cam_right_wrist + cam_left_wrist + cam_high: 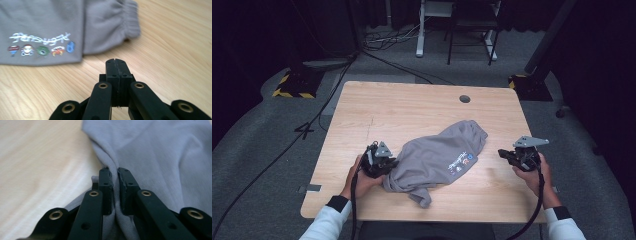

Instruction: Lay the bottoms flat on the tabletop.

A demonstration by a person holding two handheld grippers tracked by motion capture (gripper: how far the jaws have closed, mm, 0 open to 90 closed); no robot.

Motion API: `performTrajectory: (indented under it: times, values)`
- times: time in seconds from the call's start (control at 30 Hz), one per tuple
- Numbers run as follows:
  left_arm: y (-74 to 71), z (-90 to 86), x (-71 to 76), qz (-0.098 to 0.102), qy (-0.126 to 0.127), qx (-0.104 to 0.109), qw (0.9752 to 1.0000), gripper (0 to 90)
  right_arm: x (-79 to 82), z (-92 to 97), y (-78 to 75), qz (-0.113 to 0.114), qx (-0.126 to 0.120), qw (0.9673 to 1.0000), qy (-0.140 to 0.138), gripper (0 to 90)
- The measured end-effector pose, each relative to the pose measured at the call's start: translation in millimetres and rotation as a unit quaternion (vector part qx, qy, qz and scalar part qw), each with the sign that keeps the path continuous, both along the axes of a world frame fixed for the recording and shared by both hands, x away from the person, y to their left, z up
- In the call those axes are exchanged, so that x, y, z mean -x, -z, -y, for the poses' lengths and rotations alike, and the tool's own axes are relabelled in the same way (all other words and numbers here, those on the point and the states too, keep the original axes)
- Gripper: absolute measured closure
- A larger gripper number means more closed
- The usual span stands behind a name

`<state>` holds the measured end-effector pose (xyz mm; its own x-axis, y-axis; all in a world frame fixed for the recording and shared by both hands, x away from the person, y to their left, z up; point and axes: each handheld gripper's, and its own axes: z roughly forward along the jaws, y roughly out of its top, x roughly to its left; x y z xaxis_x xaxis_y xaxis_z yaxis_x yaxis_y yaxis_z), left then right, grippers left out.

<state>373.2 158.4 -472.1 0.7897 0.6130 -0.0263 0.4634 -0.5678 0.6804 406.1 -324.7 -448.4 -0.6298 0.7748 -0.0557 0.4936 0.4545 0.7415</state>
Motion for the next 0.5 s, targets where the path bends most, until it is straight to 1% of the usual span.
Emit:
performTrajectory:
  times: [0.03, 0.07, 0.1, 0.13, 0.17, 0.2, 0.23, 0.27, 0.3, 0.33, 0.37, 0.4, 0.43, 0.47, 0.5]
  values:
    - [0.3, 3.2, 5.0, -0.010, 0.009, 0.008, 0.9999, 79.9, 0.1, 1.5, 2.5, -0.003, -0.006, 1.0000, -0.001, 88.5]
    - [0.3, 7.7, 10.2, -0.014, 0.021, 0.014, 0.9996, 78.7, 0.5, 0.1, 4.7, -0.005, -0.003, 1.0000, 0.002, 84.3]
    - [-0.1, 13.5, 16.4, -0.014, 0.043, 0.018, 0.9988, 77.8, 1.1, -3.8, 6.7, -0.005, 0.002, 1.0000, 0.000, 80.4]
    - [-0.7, 20.2, 22.3, -0.012, 0.060, 0.013, 0.9981, 76.5, 1.7, -9.3, 8.0, -0.003, 0.004, 1.0000, -0.007, 72.6]
    - [-1.1, 27.2, 27.8, -0.010, 0.068, 0.009, 0.9976, 74.2, 2.4, -15.9, 8.4, 0.001, 0.007, 1.0000, -0.007, 68.3]
    - [-1.7, 32.7, 31.7, -0.007, 0.077, 0.009, 0.9970, 69.7, 2.8, -23.2, 8.6, -0.001, 0.004, 0.9999, -0.010, 64.7]
    - [-2.8, 37.8, 35.6, -0.005, 0.090, 0.019, 0.9958, 65.5, 3.8, -31.5, 8.8, -0.001, 0.001, 0.9998, -0.022, 58.6]
    - [-3.5, 40.0, 37.0, -0.001, 0.097, 0.023, 0.9950, 60.7, 5.4, -43.0, 9.5, -0.001, 0.003, 0.9994, -0.035, 52.3]
    - [-4.8, 41.9, 37.5, 0.009, 0.097, 0.022, 0.9950, 57.4, 6.1, -50.1, 10.4, -0.002, 0.007, 0.9992, -0.038, 50.4]
    - [-5.2, 41.7, 36.3, 0.012, 0.087, 0.023, 0.9959, 50.8, 7.3, -61.6, 12.0, -0.003, 0.013, 0.9989, -0.044, 47.1]
    - [-5.1, 40.2, 34.2, 0.013, 0.080, 0.025, 0.9964, 46.8, 7.8, -69.4, 13.8, -0.002, 0.018, 0.9986, -0.050, 44.5]
    - [-4.5, 37.2, 31.3, 0.014, 0.067, 0.029, 0.9972, 44.1, 7.6, -74.2, 15.4, 0.000, 0.026, 0.9985, -0.049, 44.3]
    - [-3.3, 32.0, 26.4, 0.016, 0.049, 0.031, 0.9982, 39.9, 6.4, -78.8, 17.9, 0.002, 0.038, 0.9983, -0.044, 43.4]
    - [-2.4, 28.4, 22.9, 0.015, 0.038, 0.033, 0.9986, 37.2, 2.8, -80.7, 21.7, -0.003, 0.040, 0.9985, -0.036, 40.9]
    - [-0.9, 23.6, 18.1, 0.015, 0.023, 0.033, 0.9991, 36.5, -0.3, -80.3, 24.1, -0.007, 0.039, 0.9988, -0.027, 39.5]
